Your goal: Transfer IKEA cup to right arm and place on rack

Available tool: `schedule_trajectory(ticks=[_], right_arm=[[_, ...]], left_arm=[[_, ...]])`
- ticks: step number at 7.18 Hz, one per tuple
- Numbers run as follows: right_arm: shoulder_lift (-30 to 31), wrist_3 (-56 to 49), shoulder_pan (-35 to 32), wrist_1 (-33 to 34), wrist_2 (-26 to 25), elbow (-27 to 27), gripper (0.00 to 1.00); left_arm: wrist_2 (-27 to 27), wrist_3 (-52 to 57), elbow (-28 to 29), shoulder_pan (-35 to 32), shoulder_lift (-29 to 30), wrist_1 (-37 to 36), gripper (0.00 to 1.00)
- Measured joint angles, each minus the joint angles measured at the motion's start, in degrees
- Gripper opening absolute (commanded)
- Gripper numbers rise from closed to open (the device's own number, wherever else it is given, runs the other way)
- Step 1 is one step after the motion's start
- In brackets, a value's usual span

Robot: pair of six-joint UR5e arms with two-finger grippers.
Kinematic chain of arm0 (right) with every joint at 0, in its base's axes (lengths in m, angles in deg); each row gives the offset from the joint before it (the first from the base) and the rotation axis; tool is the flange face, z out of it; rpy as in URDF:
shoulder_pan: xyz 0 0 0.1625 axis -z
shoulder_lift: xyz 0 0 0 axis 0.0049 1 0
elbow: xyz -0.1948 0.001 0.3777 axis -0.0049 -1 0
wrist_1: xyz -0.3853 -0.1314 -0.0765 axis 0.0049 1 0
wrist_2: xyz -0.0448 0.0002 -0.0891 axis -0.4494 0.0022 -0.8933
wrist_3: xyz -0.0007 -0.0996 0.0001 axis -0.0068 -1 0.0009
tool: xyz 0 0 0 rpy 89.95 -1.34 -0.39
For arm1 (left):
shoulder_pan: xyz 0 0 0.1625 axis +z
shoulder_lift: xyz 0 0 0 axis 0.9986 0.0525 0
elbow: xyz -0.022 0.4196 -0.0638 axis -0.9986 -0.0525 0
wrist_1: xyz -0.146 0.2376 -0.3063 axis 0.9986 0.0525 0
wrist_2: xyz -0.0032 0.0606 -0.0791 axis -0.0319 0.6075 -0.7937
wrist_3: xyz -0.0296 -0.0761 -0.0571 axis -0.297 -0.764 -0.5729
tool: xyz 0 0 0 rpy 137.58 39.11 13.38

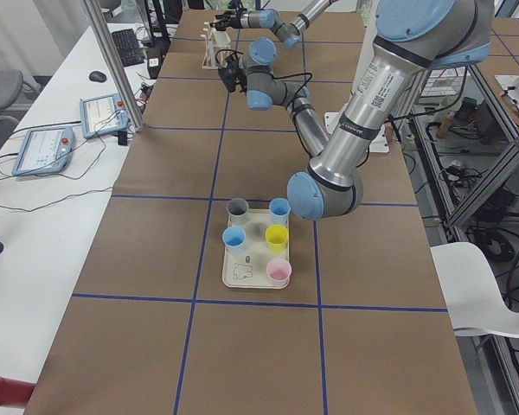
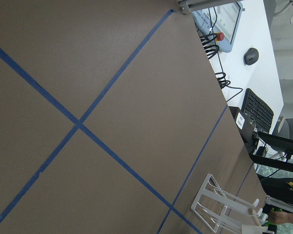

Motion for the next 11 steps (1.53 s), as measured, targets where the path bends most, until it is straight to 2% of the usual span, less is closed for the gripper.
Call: schedule_trajectory(ticks=[2, 4, 5, 7, 10, 11], right_arm=[[-0.3, 0.7, 0.3, 0.0, -0.7, 0.2, 0.99], [0.0, 0.7, 0.4, 0.1, 1.4, 3.4, 0.99], [0.4, 0.8, 0.5, 0.1, 5.3, 5.6, 0.99], [2.3, 3.2, 0.5, 0.3, 16.8, 10.9, 0.99], [5.3, 4.7, 0.5, 0.8, 31.8, 17.7, 0.99], [5.9, 4.7, 0.4, 0.8, 36.5, 18.8, 0.99]], left_arm=[[0.0, 0.1, 0.0, -0.3, 0.0, 0.0, 1.0], [-0.1, 4.8, -0.5, -2.2, -1.8, -0.3, 1.0], [-0.2, 10.9, -1.2, -3.8, -4.3, -0.7, 1.0], [-0.2, 28.3, -3.5, -7.2, -11.5, -4.0, 1.0], [-0.7, 65.5, -11.0, -14.1, -23.1, -20.7, 1.0], [-3.3, 75.9, -13.4, -16.7, -28.4, -23.4, 1.0]])
